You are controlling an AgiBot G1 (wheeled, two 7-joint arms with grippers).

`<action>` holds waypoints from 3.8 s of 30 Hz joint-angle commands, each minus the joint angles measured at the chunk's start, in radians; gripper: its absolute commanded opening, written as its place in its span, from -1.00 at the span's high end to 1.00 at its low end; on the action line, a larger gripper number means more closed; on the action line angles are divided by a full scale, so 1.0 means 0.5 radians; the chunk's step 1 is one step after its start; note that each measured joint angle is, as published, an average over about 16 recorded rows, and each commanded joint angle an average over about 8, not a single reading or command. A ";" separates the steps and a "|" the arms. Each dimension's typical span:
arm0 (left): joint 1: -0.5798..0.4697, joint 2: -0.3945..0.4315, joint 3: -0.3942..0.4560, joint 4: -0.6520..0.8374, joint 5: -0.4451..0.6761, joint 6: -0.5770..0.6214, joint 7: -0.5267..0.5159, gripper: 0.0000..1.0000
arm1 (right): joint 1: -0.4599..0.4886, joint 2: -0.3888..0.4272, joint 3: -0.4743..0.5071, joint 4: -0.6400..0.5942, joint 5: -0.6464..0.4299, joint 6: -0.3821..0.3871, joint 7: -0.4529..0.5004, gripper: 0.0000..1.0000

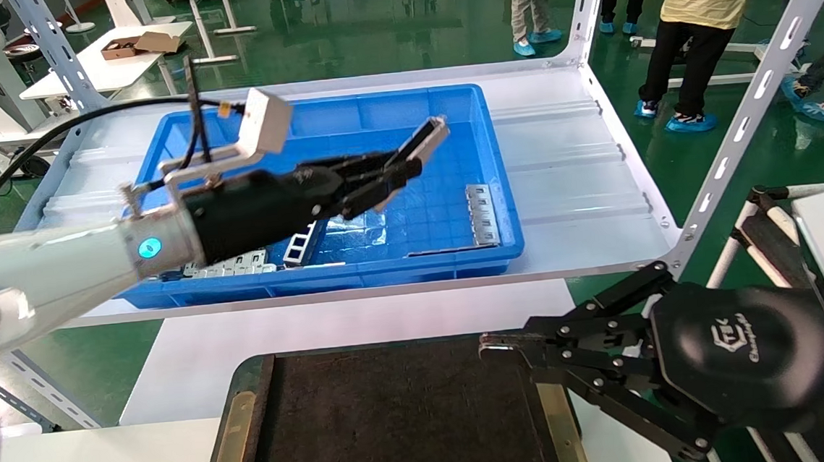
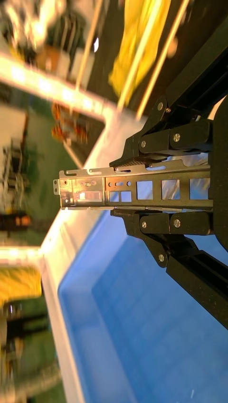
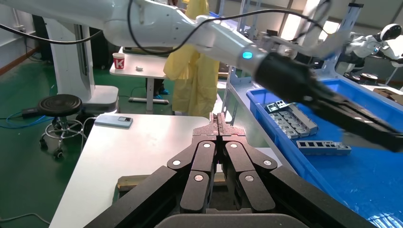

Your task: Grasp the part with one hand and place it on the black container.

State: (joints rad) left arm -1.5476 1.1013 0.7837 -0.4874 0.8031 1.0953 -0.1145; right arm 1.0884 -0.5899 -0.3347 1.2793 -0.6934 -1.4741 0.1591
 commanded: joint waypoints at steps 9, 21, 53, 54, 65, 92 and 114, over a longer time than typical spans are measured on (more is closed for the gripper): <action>0.447 -0.382 -0.006 -0.780 -0.113 0.008 -0.264 1.00 | 0.000 0.000 -0.001 0.000 0.000 0.000 0.000 1.00; 1.054 -0.685 0.149 -1.541 -0.032 -0.702 -0.706 1.00 | 0.000 0.000 -0.001 0.000 0.001 0.000 -0.001 1.00; 1.268 0.117 0.540 -1.027 0.087 -2.217 -1.171 1.00 | 0.001 0.001 -0.003 0.000 0.002 0.001 -0.001 1.00; 1.258 0.139 0.543 -0.993 0.083 -2.228 -1.175 1.00 | 0.001 0.001 -0.003 0.000 0.002 0.001 -0.001 1.00; 1.197 0.324 0.583 -0.704 0.043 -2.331 -1.199 1.00 | 0.001 0.001 -0.003 0.000 0.002 0.001 -0.002 1.00; 1.200 0.459 0.540 -0.505 0.062 -2.365 -1.228 -1.00 | 0.001 0.002 -0.005 0.000 0.003 0.002 -0.002 -1.00; 1.278 -0.042 0.446 -1.174 0.175 -1.865 -1.105 -1.00 | 0.001 0.002 -0.006 0.000 0.004 0.002 -0.003 -1.00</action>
State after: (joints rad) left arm -0.9083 1.0814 1.0014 -1.0707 0.8857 0.1642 -0.6630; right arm 1.0891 -0.5888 -0.3375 1.2793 -0.6915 -1.4730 0.1576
